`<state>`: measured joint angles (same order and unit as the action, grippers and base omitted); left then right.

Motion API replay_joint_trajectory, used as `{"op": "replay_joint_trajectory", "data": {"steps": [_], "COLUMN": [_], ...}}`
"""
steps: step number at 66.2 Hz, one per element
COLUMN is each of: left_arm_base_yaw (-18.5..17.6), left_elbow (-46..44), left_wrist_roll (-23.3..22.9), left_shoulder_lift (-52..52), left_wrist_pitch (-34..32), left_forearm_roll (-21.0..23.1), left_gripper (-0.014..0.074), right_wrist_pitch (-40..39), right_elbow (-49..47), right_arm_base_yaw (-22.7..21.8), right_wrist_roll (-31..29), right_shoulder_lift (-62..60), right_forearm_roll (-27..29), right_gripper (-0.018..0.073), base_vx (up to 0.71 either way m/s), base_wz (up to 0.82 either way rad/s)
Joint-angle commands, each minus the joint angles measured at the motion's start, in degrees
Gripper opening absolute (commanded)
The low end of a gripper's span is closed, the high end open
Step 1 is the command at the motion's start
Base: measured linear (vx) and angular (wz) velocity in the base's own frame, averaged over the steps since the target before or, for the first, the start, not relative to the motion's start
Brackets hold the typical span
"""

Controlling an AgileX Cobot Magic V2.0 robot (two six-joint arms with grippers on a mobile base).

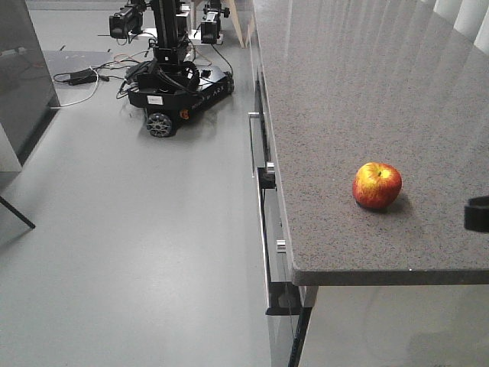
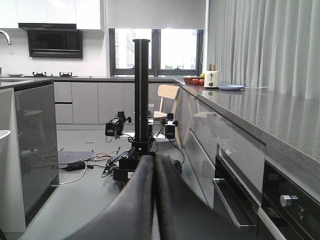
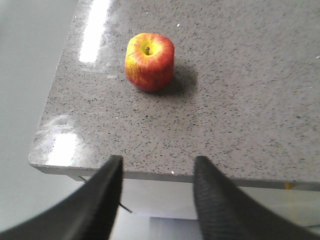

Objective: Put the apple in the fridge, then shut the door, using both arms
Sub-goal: 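Reach the right gripper down over the red-yellow apple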

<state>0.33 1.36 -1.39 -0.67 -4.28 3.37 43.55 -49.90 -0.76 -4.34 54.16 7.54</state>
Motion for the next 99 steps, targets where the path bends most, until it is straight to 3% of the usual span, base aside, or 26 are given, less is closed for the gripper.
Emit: {"op": "replay_joint_trajectory", "data": {"steps": [1,9,17,29,65,99], "left_arm_base_yaw": [-0.31,-0.31,-0.31,-0.31,-0.31,-0.31], "left_elbow": [1.65,1.65,1.65,1.65,1.65,1.65], "left_wrist_roll": [-0.6,-0.6,-0.6,-0.6,-0.6,-0.6], "left_shoulder_lift": [-0.82,-0.82,-0.82,-0.82,-0.82,-0.82], "left_wrist_pitch": [-4.18,-4.18,-4.18,-4.18,-4.18,-4.18], "left_forearm_roll": [0.03,0.03,0.03,0.03,0.03,0.03], "left_gripper": [-0.0006,-0.0006,-0.0006,-0.0006,-0.0006,-0.0006], "right_wrist_pitch": [-2.73,-3.19,-3.18,-3.08,-3.23,-2.8], "right_elbow": [-3.95,-6.74,-10.04,-15.28,-29.93,-35.3], "right_arm_base_yaw": [-0.34,-0.34,-0.34,-0.28,-0.28,-0.28], "right_wrist_roll": [-0.34,-2.31,-5.85,-8.79,-8.89,-8.89], "right_shoulder_lift": [3.3,8.01,12.94,21.24,43.77,53.14], "right_forearm_roll": [2.08,3.87,4.91,6.12,9.31,9.48], "right_gripper": [0.049,0.0604,0.0652,0.0648,0.0631,0.0596], "base_vx": [0.0,0.0,0.0,0.0,0.0,0.0], "base_wz": [0.0,0.0,0.0,0.0,0.0,0.0]}}
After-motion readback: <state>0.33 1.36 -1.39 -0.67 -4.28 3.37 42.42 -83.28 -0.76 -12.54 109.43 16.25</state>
